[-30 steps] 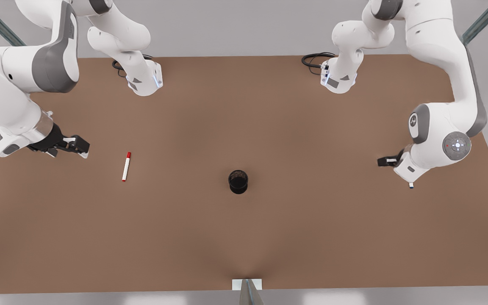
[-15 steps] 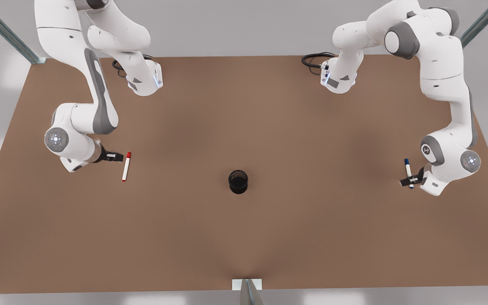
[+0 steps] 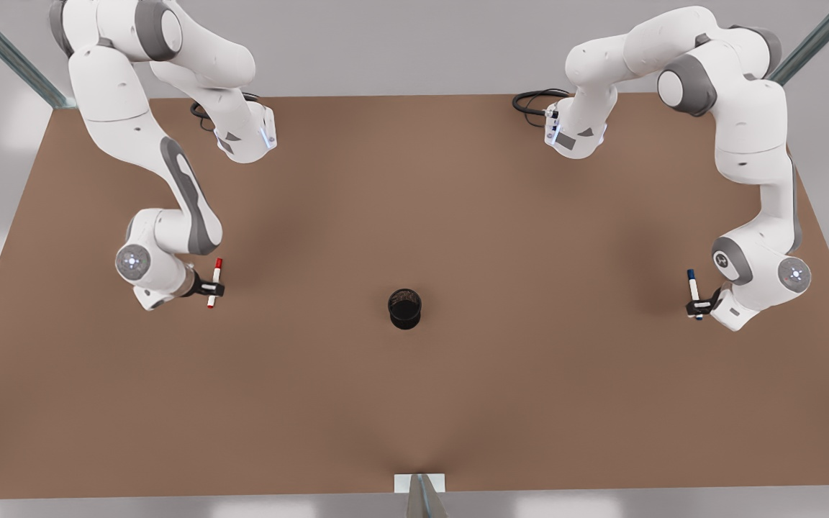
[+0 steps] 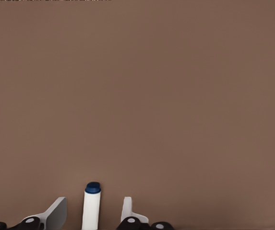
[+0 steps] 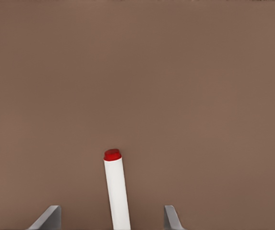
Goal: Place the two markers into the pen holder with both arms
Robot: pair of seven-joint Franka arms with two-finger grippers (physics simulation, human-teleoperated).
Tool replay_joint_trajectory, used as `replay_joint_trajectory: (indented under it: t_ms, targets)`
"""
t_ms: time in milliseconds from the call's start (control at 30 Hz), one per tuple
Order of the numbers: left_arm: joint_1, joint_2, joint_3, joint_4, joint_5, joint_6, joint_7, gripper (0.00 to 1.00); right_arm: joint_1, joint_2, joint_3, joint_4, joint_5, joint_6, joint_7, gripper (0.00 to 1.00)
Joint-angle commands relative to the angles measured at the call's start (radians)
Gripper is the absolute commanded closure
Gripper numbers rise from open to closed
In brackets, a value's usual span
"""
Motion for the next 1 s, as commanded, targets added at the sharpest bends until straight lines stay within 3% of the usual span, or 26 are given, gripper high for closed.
replay_joint_trajectory:
  t_ms: [0,67,233,433,900,967]
  targets:
    - [0.001,0.005,0.000,0.004,-0.008,0.010,0.244,0.34,-0.003,0.022,0.001,0.019,0.001,0.079,0.013,0.17]
    - [0.001,0.012,0.000,0.005,-0.008,0.010,0.244,0.36,-0.006,0.027,0.001,0.016,0.001,0.083,0.010,0.23]
    - [0.002,0.022,0.000,0.010,-0.009,0.017,0.244,0.53,-0.007,0.047,0.001,-0.009,-0.004,0.132,-0.002,0.37]
    - [0.007,0.028,-0.001,0.010,-0.011,0.017,0.243,0.57,-0.001,0.047,0.001,-0.009,-0.005,0.132,-0.001,0.52]
    - [0.007,0.033,-0.003,0.010,-0.024,0.017,0.243,0.68,-0.009,0.058,0.001,-0.012,-0.007,0.148,-0.004,0.64]
    - [0.008,0.033,-0.003,0.010,-0.024,0.017,0.240,0.76,-0.009,0.059,0.001,-0.012,-0.007,0.148,-0.004,0.64]
